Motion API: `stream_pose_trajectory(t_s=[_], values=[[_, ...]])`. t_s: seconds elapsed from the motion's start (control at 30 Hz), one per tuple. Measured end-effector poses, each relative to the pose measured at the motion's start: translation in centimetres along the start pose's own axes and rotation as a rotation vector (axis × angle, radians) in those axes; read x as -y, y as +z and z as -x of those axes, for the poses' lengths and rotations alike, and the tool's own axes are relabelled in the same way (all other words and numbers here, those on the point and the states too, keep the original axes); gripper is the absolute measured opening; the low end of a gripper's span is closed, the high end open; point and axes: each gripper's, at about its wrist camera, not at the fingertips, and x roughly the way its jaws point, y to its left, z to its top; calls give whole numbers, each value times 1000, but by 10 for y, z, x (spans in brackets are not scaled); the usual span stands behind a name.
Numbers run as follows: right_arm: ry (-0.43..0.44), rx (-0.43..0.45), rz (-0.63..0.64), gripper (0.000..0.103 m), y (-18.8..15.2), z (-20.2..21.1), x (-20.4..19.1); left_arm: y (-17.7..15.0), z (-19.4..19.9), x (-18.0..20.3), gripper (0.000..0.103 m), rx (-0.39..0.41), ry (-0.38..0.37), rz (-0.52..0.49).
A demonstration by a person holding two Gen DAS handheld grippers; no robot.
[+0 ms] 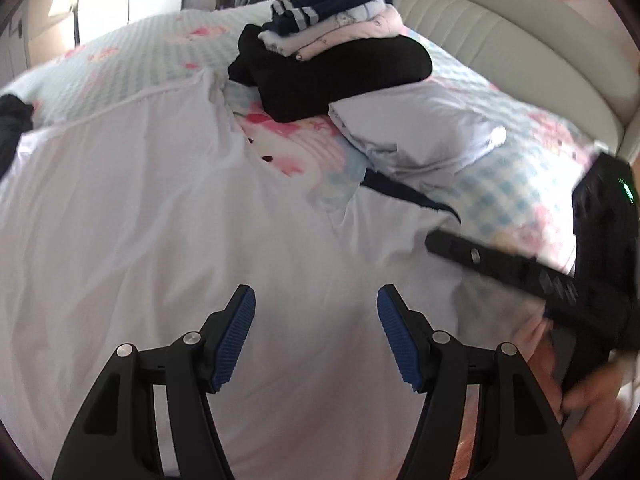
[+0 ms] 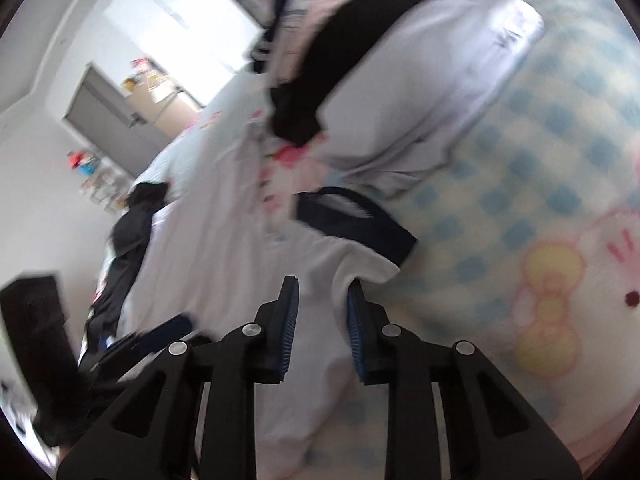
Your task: Fold clothes
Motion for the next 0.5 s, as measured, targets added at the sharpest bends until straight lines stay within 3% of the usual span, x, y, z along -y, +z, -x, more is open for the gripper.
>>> stream_pose_trajectory(t_s=[0.3, 0.5], values=[[18, -93, 37, 24, -17, -5, -14, 20, -9, 10, 64, -31, -77, 39], [-38, -110, -27, 26, -22, 4, -2, 25, -16, 30, 64, -50, -54, -27]])
